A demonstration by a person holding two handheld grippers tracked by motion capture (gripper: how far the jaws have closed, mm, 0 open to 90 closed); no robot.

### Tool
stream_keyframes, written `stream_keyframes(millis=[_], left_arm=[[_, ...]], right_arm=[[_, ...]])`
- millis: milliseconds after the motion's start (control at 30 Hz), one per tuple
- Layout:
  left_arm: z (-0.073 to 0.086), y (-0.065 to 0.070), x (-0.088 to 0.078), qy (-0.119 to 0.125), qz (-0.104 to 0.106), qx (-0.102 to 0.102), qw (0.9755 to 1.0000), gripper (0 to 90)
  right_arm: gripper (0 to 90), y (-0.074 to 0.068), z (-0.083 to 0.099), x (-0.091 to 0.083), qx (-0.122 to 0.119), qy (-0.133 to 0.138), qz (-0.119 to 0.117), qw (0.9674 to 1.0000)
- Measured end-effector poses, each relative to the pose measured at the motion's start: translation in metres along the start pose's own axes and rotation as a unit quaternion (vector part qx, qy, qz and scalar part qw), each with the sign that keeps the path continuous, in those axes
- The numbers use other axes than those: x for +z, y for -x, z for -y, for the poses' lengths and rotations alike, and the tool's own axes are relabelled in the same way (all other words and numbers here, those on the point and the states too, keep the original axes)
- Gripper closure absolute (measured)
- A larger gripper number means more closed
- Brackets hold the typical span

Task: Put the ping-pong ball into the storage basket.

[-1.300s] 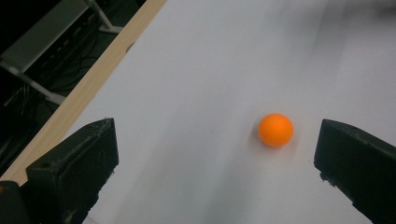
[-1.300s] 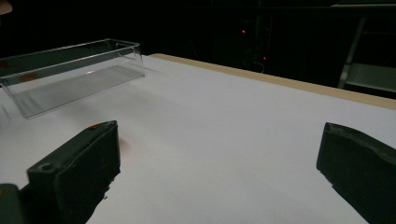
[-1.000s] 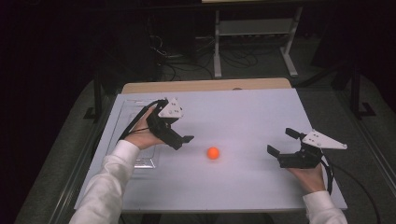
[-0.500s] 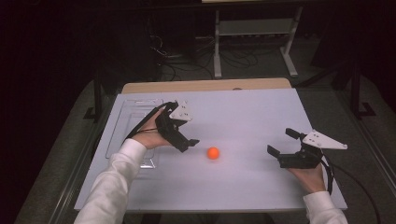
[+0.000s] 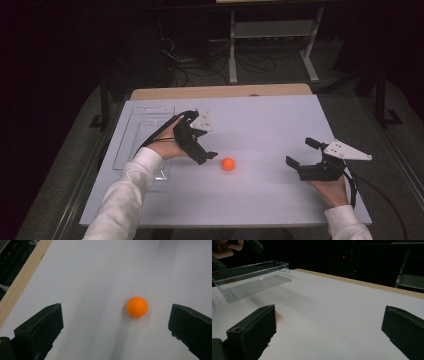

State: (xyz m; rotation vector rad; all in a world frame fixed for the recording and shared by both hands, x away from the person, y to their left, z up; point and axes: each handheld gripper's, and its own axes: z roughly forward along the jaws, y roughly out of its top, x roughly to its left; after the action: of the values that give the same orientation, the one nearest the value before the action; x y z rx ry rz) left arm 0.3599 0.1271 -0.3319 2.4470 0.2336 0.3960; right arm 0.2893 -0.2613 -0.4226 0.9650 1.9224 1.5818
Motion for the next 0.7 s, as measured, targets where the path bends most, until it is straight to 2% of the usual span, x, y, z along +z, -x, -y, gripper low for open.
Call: stream_keyframes(millis=[700], left_arm=[[-0.004, 0.004, 0.022, -0.019, 0.023, 0.011, 0.9995, 0.0]], right_arm=[[0.0, -0.001, 0.000, 0.001, -0.001, -0.005, -0.004, 1.0000]])
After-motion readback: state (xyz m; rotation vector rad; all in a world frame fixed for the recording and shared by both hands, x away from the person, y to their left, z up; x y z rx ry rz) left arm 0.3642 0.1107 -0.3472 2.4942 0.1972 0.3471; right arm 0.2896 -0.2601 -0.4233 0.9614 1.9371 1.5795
